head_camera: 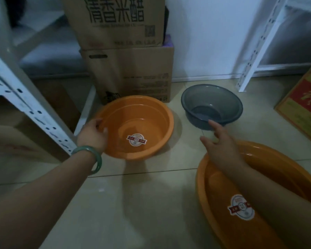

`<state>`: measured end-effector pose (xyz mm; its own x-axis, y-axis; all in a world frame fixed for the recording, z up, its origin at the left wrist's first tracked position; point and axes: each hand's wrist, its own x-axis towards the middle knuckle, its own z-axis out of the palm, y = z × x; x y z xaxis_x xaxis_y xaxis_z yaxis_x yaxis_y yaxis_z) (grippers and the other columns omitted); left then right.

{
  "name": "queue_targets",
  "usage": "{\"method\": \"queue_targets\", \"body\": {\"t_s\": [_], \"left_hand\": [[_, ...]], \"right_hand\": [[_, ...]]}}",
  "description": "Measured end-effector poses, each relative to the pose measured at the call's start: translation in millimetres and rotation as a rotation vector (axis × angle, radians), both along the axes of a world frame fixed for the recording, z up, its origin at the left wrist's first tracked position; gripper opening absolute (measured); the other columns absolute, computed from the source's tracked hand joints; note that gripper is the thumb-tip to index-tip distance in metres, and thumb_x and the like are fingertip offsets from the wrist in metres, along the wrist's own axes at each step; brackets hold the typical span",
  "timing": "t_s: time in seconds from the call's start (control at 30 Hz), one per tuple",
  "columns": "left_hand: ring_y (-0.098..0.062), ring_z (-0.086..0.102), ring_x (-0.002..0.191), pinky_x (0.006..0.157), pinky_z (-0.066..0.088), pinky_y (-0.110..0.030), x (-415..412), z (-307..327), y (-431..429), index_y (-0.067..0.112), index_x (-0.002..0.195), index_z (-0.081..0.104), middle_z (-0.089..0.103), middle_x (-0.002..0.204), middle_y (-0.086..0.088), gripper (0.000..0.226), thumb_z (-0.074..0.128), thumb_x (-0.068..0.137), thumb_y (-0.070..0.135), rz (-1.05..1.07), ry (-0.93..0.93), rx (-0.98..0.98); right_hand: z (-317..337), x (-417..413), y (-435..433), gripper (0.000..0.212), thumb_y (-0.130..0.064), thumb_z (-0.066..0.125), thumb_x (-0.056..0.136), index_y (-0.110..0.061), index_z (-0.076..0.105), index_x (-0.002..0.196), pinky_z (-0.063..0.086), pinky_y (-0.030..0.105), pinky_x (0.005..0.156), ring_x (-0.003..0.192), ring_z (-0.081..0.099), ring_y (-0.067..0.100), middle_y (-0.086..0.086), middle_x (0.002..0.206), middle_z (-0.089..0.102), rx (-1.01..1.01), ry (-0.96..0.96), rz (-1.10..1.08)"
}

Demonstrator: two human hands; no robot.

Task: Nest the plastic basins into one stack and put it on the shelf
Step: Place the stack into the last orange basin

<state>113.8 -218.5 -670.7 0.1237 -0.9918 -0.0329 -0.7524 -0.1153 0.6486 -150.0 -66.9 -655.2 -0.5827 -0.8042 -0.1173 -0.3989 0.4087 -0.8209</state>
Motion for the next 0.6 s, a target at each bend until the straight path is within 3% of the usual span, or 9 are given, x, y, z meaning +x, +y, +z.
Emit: {"method": "queue_targets", "body": {"t_s": [0.1,0.23,0.47,0.6], "left_hand": [[-0.027,0.062,0.101,0.09,0.051,-0.045,12,-7,-18,0.024,0.127,0.052,0.063,0.117,-0.005,0.04,0.051,0.087,0.024,0.009,-0.023,-0.001],[-0.03,0.061,0.104,0.091,0.051,-0.049,19,-19,-39,0.024,0.129,0.05,0.061,0.123,-0.008,0.042,0.049,0.087,0.026,0.028,-0.046,0.031],[-0.038,0.058,0.108,0.09,0.05,-0.046,19,-37,-66,0.018,0.135,0.041,0.055,0.129,-0.016,0.047,0.044,0.089,0.028,0.053,-0.13,0.186],[-0.036,0.06,0.104,0.087,0.048,-0.043,18,-40,-75,0.015,0.134,0.042,0.06,0.122,-0.017,0.045,0.045,0.092,0.031,0.065,-0.124,0.276]], "right_hand": [[-10,14,-33,0.06,-0.023,0.057,0.092,-0.037,0.033,0.145,0.041,0.046,0.106,0.138,0.038,0.021,0.0,0.153,0.037,0.001,-0.094,-0.018],[-22,25,-66,0.061,-0.015,0.056,0.092,-0.034,0.034,0.146,0.041,0.042,0.104,0.136,0.041,0.021,-0.001,0.152,0.038,0.022,-0.276,-0.046],[-43,41,-94,0.067,-0.003,0.053,0.092,-0.028,0.03,0.149,0.043,0.047,0.106,0.133,0.045,0.026,0.008,0.152,0.037,0.073,-0.517,-0.085],[-45,45,-102,0.071,0.002,0.05,0.092,-0.025,0.024,0.151,0.047,0.046,0.102,0.11,0.058,0.021,0.012,0.145,0.045,0.053,-0.608,-0.12]]}}
